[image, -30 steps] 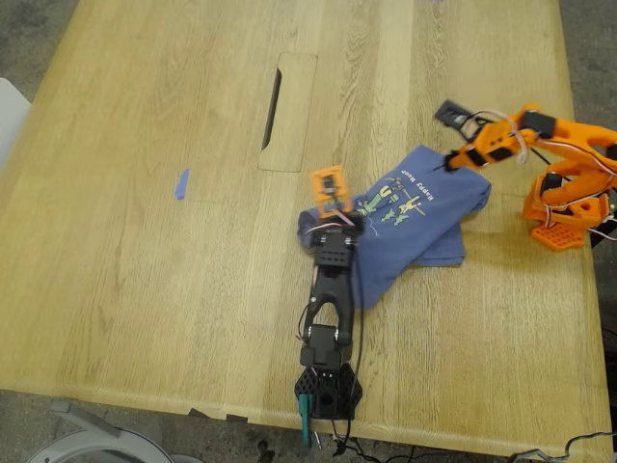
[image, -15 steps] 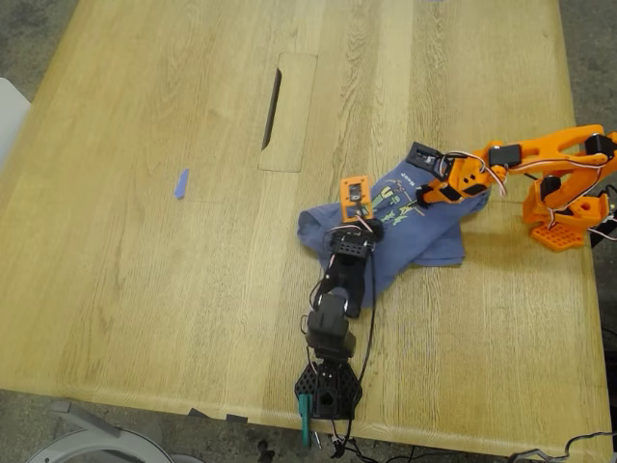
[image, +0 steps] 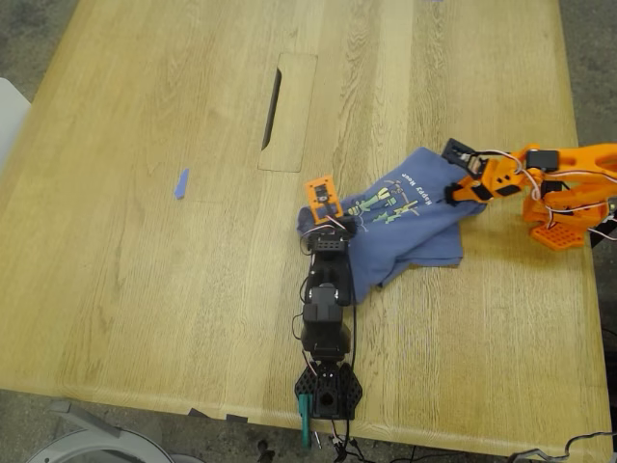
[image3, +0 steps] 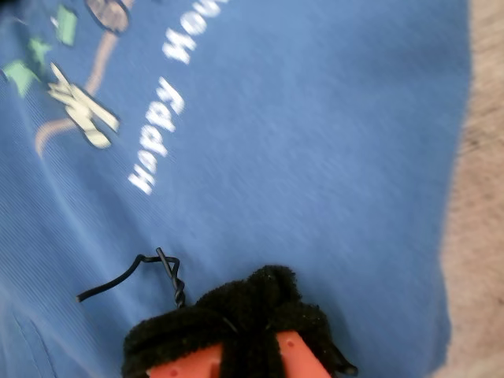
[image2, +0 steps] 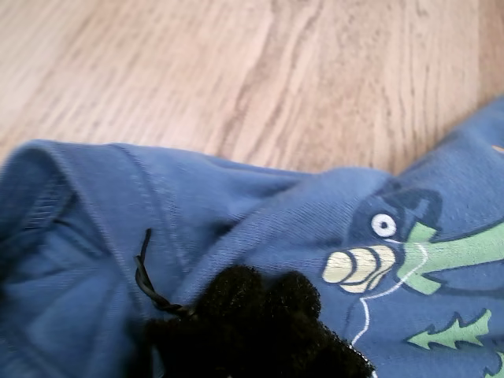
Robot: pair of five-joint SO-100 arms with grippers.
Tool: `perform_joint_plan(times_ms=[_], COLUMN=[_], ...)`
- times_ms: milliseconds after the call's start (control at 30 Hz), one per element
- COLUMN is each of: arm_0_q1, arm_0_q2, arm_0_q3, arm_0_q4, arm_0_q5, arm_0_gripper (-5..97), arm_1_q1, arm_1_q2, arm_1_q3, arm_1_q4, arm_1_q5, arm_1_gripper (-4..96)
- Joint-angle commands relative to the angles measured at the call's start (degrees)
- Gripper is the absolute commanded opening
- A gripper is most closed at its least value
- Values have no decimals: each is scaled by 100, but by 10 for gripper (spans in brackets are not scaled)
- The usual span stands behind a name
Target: Fold a T-shirt
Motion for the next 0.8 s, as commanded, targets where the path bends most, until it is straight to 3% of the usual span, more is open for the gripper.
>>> perform_joint_plan(times_ms=[0,333,767], arm_0_q1=[-1099,-1573,-3551], arm_0_q2=[571,1406,3779], arm_0_q3=[-316,-1134,141], arm_0_q4=[220,1468,2839], arm_0_q5=[-70,-105,-26], arm_0_gripper=[0,1,0], arm_1_q1=[167,949,4324], arm_1_q2=[677,1336,2206], arm_1_q3=[123,-281,-976], arm_1_q4=[606,1441,2364], arm_1_q5=[0,-114,-387], arm_1_gripper=[0,0,0])
